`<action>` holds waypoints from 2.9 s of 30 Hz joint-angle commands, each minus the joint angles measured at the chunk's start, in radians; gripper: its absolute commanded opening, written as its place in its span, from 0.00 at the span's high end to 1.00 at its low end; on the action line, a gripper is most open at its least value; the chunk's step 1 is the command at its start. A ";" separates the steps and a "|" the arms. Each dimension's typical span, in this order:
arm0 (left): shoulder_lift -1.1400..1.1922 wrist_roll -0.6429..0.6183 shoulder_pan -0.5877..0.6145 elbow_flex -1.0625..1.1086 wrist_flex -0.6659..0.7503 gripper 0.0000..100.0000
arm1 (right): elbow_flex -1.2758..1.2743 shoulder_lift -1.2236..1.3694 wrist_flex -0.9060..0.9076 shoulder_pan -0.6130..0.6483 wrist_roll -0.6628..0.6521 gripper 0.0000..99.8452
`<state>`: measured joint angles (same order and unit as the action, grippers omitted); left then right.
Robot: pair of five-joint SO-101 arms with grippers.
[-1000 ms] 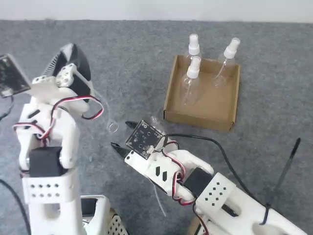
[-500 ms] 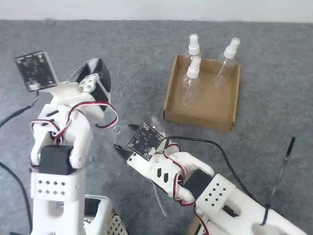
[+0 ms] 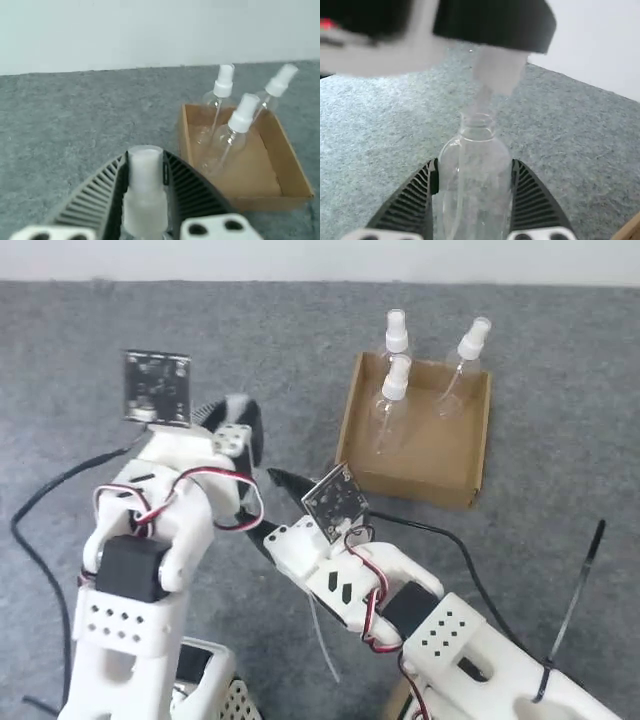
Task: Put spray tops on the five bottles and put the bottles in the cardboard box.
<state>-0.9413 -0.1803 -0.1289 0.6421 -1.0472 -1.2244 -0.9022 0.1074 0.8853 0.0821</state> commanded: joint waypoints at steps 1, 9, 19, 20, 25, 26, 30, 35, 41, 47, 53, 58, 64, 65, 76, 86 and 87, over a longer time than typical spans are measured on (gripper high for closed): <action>-0.020 0.018 -0.018 -0.013 -0.018 0.99 | 0.015 -0.035 -0.024 -0.028 0.015 0.99; -0.020 0.018 -0.018 -0.015 -0.055 0.98 | 0.014 -0.035 -0.024 -0.030 0.017 0.99; -0.189 0.021 -0.017 0.002 -0.095 0.95 | 0.014 -0.035 -0.024 -0.030 0.017 0.99; -0.209 0.025 -0.017 0.008 -0.095 0.92 | 0.014 -0.035 -0.024 -0.030 0.017 0.99; -0.229 0.071 -0.018 0.054 -0.087 0.84 | 0.006 -0.035 -0.024 -0.030 0.017 0.99; -0.229 0.071 -0.018 0.056 -0.087 0.84 | 0.006 -0.035 -0.024 -0.030 0.017 0.99; -0.229 0.072 -0.017 0.039 -0.072 0.84 | 0.005 -0.035 -0.024 -0.030 0.017 0.99; -0.190 0.075 0.104 -0.044 -0.005 0.84 | 0.005 -0.035 -0.024 -0.030 0.017 0.99; 0.018 0.101 0.137 -0.188 -0.110 0.89 | 0.005 -0.035 -0.024 -0.030 0.017 0.99; 0.008 0.106 0.126 -0.150 -0.137 0.89 | 0.005 -0.035 -0.024 -0.030 0.017 0.99; -0.002 0.152 0.084 0.033 -0.083 0.89 | 0.003 -0.035 -0.024 -0.030 0.017 0.99; -0.003 0.150 0.083 0.048 -0.046 0.89 | 0.003 -0.035 -0.024 -0.030 0.017 0.99; -0.005 0.147 0.095 -0.094 -0.077 0.89 | 0.003 -0.035 -0.024 -0.030 0.017 0.99; -0.005 0.147 0.103 -0.125 -0.097 0.88 | 0.003 -0.035 -0.024 -0.030 0.017 0.99; -0.203 0.115 0.176 -0.085 -0.160 0.80 | 0.018 -0.044 -0.013 -0.067 0.011 0.99; -0.430 0.117 0.176 0.354 0.000 0.80 | 0.420 -0.005 0.303 -0.308 0.011 0.99; -0.456 0.097 0.175 0.386 0.012 0.80 | 0.457 0.019 0.318 -0.317 0.011 0.99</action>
<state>-1.3034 -0.0499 0.0506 0.9291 -1.1086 -0.9712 -0.9022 0.3483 0.6199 0.0898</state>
